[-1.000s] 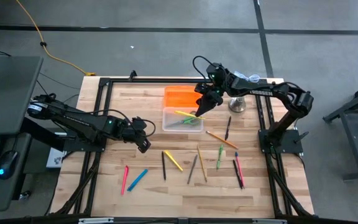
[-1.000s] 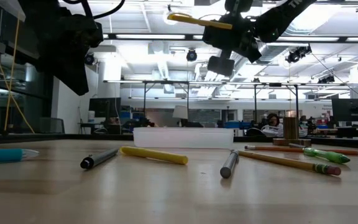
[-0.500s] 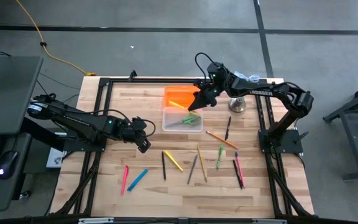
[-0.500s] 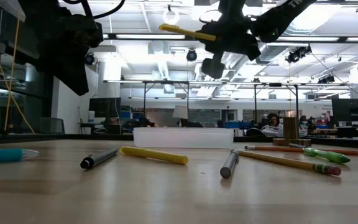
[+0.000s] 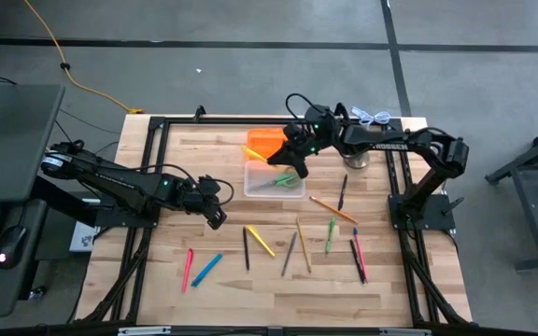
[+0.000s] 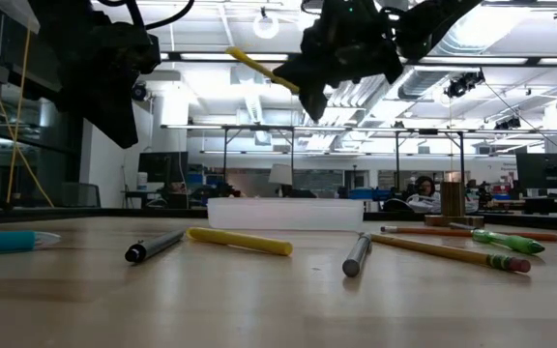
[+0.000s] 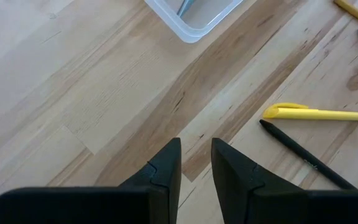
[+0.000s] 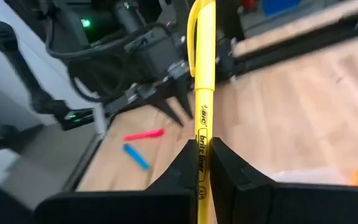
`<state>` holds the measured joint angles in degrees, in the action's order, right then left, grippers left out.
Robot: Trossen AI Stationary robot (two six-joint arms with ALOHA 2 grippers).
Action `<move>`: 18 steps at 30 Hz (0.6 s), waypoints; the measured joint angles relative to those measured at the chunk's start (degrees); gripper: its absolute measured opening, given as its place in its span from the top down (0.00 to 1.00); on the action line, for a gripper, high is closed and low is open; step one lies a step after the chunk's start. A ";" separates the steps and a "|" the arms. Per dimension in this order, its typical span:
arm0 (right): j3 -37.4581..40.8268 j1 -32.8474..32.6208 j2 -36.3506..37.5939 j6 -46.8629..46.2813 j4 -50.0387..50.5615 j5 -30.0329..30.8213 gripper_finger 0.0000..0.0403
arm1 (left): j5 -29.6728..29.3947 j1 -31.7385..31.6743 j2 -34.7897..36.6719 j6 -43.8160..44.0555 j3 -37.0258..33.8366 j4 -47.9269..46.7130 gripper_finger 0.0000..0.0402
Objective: Pick & place school supplies into a supply box
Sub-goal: Put the top yellow pen into the orange supply box
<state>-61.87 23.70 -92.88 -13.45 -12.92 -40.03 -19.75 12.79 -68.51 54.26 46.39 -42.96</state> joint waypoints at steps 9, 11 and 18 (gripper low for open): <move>-0.02 0.25 0.01 1.49 -13.15 2.55 0.99 | 1.13 0.00 0.00 0.02 0.00 0.14 0.71; -0.02 0.66 0.53 1.57 -13.93 2.71 0.99 | 1.16 0.00 0.00 0.02 0.00 0.65 0.71; -0.02 1.50 3.22 2.17 -14.30 3.03 1.00 | 0.99 0.00 0.00 0.02 0.00 3.14 0.71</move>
<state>-61.89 25.20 -89.66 -11.29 -27.23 -36.99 -18.75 12.80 -68.51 54.28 46.39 -39.82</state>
